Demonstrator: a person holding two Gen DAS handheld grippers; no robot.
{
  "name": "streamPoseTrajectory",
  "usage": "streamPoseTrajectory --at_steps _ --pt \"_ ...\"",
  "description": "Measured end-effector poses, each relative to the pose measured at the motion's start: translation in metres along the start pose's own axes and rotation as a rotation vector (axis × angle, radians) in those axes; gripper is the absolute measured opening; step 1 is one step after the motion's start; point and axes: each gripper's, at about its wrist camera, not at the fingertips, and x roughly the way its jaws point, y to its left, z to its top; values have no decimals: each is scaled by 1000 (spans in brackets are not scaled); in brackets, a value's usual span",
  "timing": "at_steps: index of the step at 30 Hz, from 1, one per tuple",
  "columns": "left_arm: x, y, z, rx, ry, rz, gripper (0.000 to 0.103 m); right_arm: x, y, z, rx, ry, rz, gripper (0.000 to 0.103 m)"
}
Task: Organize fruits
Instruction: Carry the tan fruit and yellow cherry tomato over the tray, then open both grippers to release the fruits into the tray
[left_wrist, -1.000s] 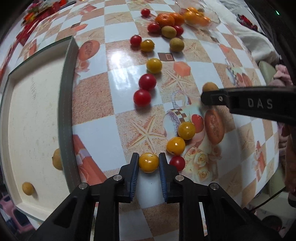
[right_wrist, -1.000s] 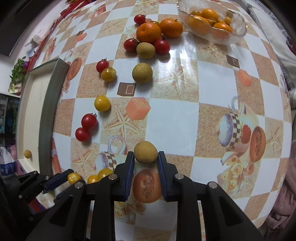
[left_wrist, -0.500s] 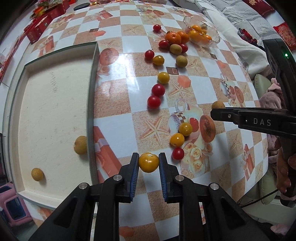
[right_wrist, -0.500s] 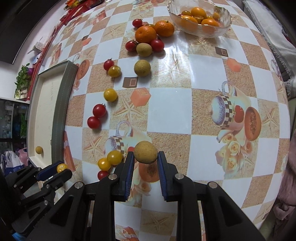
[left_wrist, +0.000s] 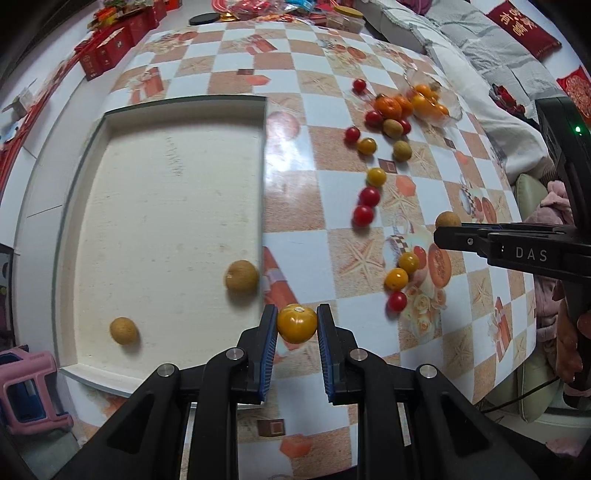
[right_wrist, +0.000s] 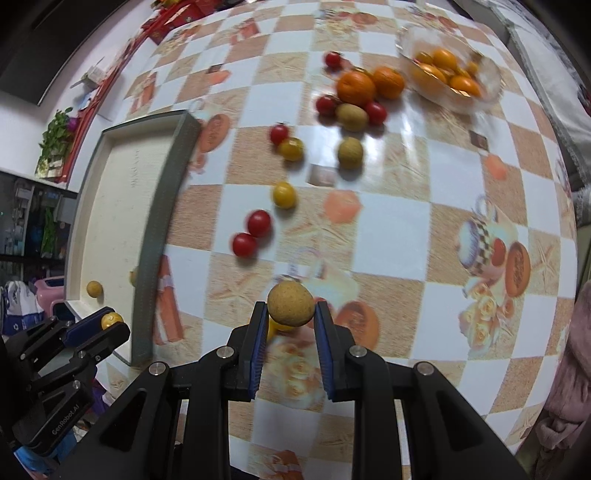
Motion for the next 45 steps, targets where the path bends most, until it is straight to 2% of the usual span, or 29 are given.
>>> streamPoseTrajectory --at_steps 13,20,26,33,42,44,45 --pt "-18 77 6 -129 -68 67 23 2 88 39 -166 -17 30 27" --pt "-11 117 15 -204 -83 116 23 17 136 60 -240 -12 48 27" --pt "4 144 24 -249 -72 149 23 41 162 86 -286 8 43 27" --pt "33 158 31 -267 -21 198 23 78 168 114 -294 47 -13 27" --pt "45 152 29 -250 10 218 23 98 166 119 -297 79 -57 29" --pt "47 149 31 -242 16 220 30 100 169 120 -301 86 -47 41" --pt "48 148 32 -237 20 231 37 100 171 121 -304 91 -35 45"
